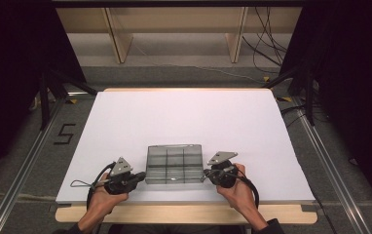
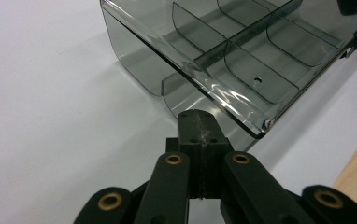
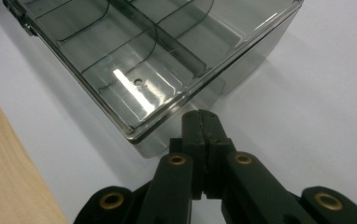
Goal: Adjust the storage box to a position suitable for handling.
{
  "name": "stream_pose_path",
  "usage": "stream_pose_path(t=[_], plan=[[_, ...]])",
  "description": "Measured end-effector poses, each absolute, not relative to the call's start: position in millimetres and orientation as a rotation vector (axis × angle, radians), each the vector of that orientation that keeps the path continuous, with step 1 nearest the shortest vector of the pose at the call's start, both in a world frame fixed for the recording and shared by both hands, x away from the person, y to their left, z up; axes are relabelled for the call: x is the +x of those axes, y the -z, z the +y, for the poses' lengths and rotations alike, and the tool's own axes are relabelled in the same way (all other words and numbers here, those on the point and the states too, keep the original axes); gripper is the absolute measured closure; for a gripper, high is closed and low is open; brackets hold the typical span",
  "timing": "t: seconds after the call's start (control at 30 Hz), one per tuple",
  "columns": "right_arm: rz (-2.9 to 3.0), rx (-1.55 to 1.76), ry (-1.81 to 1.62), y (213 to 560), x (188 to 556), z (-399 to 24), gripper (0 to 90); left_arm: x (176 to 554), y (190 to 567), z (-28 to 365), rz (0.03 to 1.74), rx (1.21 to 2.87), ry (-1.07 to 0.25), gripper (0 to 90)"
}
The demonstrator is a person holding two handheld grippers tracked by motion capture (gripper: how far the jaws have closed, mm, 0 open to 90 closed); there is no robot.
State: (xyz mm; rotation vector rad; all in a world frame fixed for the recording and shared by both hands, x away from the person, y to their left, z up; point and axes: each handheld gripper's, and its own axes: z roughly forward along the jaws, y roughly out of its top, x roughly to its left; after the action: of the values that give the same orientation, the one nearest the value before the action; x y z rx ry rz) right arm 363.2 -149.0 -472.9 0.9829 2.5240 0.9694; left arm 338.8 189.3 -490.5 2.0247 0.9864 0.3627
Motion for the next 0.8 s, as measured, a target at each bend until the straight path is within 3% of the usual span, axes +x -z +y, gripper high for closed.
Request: stream_pose_path(t=[0.8], plan=[[2.533, 0.976, -0.988, 473, 335, -154, 90.0, 322, 491, 189, 0.959, 2.04, -0.36, 89.5]])
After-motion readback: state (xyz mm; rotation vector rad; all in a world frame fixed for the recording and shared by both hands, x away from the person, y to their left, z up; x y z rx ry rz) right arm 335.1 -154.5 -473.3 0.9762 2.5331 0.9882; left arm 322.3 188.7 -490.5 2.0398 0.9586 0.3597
